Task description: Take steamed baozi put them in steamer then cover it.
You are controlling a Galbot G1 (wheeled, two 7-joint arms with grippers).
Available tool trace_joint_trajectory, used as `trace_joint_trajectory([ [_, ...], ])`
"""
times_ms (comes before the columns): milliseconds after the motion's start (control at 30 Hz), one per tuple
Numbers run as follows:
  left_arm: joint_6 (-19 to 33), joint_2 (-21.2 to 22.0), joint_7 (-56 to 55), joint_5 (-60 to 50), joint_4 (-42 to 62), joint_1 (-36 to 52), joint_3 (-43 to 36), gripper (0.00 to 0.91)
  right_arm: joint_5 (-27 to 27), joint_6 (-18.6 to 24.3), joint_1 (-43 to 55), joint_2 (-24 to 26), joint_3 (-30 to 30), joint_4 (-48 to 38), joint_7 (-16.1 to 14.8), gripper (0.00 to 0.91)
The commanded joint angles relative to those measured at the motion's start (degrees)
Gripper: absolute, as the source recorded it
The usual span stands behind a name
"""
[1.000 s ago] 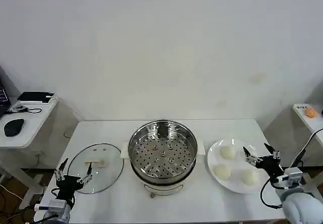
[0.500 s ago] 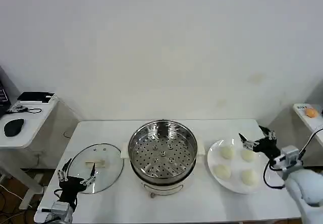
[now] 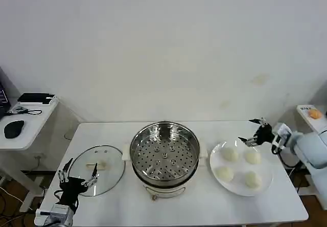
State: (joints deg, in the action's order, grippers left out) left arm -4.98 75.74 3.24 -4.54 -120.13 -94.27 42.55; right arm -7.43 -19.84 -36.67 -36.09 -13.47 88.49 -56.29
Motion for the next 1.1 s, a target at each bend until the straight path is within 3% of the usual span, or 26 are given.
trace_joint_trajectory([
  [33,0.0,0.0,0.0,-0.1,-0.6,0.0,0.0,0.907,-9.7,2.2,15.1,1.9,11.7,-8.1,-16.4,0.907],
  [233,-0.4,0.3,0.2,-0.2,-0.3,0.2,0.3,0.907,-16.0,5.9,23.6,-2.3,21.8,-14.8,-17.5,0.907],
  [467,-0.7,0.2,0.2,-0.6,0.1,0.3,0.5,0.907,-19.2,8.4,26.2,-6.4,27.3,-18.7,-17.7,0.907],
  [767,-0.7,-0.4,0.2,-1.0,1.1,0.5,0.2,0.907,-22.1,10.1,25.3,-9.9,28.7,-22.0,-16.4,0.907],
  [1100,-0.9,-0.4,0.4,-1.3,0.9,0.6,0.1,0.907,-22.4,9.5,22.0,-11.2,28.0,-22.9,-17.4,0.907],
])
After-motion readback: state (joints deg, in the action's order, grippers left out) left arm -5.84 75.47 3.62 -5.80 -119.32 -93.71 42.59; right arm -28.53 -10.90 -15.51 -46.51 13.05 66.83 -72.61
